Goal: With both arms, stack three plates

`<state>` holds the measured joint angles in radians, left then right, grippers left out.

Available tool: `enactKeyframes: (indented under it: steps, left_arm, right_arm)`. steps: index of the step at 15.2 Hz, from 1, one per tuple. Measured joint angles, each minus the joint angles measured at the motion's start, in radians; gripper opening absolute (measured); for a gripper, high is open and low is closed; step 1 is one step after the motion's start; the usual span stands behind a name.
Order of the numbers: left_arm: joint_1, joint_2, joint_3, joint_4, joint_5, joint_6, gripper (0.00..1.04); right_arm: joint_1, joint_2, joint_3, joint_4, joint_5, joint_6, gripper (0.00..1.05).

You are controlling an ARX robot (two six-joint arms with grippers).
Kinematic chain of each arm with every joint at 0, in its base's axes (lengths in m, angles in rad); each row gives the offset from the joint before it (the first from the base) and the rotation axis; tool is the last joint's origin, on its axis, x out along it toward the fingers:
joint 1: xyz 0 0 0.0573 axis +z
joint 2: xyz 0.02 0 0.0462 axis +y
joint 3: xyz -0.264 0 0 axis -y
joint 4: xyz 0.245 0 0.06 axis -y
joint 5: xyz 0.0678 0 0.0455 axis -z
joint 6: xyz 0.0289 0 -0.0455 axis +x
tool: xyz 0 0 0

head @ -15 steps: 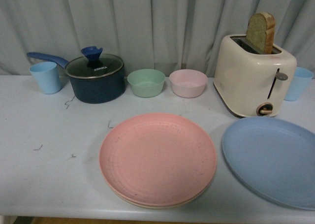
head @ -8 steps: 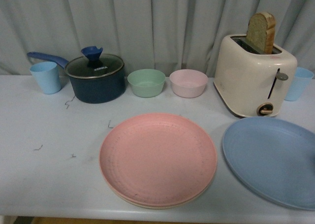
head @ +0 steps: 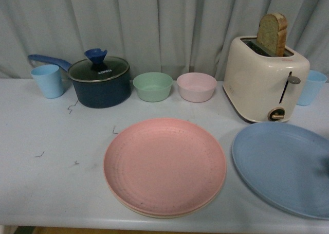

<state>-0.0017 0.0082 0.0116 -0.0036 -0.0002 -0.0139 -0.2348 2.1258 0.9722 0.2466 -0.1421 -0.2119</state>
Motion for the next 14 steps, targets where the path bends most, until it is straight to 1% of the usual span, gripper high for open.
enactKeyframes:
  steps: [2,3,4,5,6,8,10,11,12,13,14]
  left_arm:
    - [0.0,0.0,0.0,0.0,0.0,0.0,0.98]
    - [0.0,0.0,0.0,0.0,0.0,0.0,0.98]
    - [0.0,0.0,0.0,0.0,0.0,0.0,0.98]
    - [0.0,0.0,0.0,0.0,0.0,0.0,0.98]
    - [0.0,0.0,0.0,0.0,0.0,0.0,0.98]
    - [0.0,0.0,0.0,0.0,0.0,0.0,0.98]
    - [0.0,0.0,0.0,0.0,0.0,0.0,0.98]
    - [0.0,0.0,0.0,0.0,0.0,0.0,0.98]
    - [0.0,0.0,0.0,0.0,0.0,0.0,0.98]
    - [0.0,0.0,0.0,0.0,0.0,0.0,0.98]
    - [0.0,0.0,0.0,0.0,0.0,0.0,0.98]
  right_arm:
    - [-0.001,0.0,0.002,0.001,0.003,0.0,0.32]
    - [-0.004,0.0,0.001,0.008,0.005,0.001,0.21]
    - [-0.019,-0.005,-0.003,0.016,-0.018,0.009,0.12]
    - [-0.032,-0.02,-0.018,0.023,-0.04,0.014,0.06]
    - [-0.043,-0.051,-0.053,0.025,-0.063,0.022,0.03]
    - [-0.094,-0.131,-0.129,0.015,-0.105,0.039,0.03]
    - [-0.187,-0.319,-0.236,-0.057,-0.171,0.04,0.03]
    - [-0.2,-0.402,-0.265,-0.091,-0.193,0.038,0.03]
    - [-0.196,-0.503,-0.286,-0.129,-0.251,0.051,0.03]
    - [-0.175,-0.572,-0.291,-0.137,-0.292,0.069,0.03]
    - [-0.148,-0.62,-0.291,-0.134,-0.311,0.092,0.03]
